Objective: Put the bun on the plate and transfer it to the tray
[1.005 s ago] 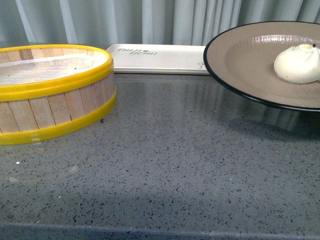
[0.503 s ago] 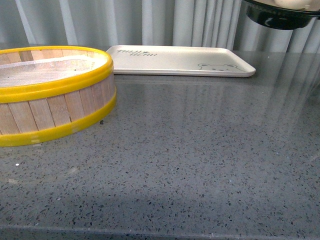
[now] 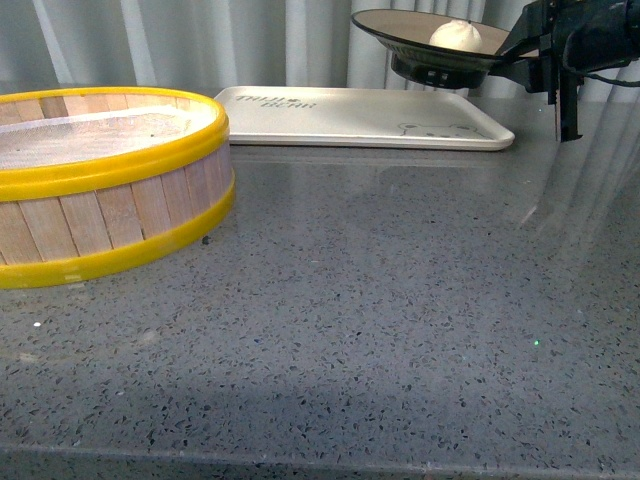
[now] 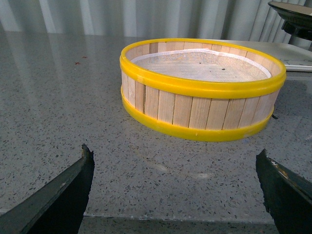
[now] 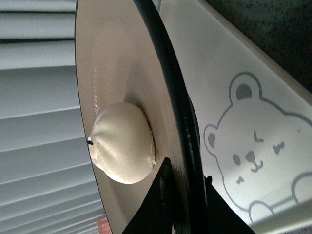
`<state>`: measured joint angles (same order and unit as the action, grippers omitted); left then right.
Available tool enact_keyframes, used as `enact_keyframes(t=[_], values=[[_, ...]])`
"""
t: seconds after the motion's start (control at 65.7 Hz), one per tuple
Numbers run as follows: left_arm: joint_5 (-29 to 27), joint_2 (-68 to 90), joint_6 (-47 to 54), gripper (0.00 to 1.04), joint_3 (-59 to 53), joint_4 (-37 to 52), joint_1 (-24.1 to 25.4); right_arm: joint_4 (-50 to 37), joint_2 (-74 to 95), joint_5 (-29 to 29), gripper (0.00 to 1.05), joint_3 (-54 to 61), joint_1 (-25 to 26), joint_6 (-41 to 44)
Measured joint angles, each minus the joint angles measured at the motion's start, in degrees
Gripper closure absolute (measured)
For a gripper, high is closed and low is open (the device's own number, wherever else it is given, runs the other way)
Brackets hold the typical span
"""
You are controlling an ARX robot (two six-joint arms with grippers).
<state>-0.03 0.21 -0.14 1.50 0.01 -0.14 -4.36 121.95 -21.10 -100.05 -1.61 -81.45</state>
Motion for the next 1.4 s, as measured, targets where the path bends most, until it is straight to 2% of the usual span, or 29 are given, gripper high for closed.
enact_keyframes(t=[0.518,1.218,1.34,1.401], values=[[0.02,0.0,0.0,0.07,0.0,0.0,0.0,12.63,12.48,-1.92,1.02,-20.02,-2.05,4.26],[0.02,0.0,0.0,0.07,0.0,0.0,0.0,15.63,13.14,-2.03,1.02,-20.59,-1.68,7.32],[0.0,0.0,0.0,0.07,0.0,0.0,0.0,15.91,13.18,-2.12,0.88,-20.74,-1.68,7.52],[0.02,0.0,0.0,0.07,0.0,0.0,0.0,15.89,13.18,-2.12,0.92,-20.72,-1.68,7.5]])
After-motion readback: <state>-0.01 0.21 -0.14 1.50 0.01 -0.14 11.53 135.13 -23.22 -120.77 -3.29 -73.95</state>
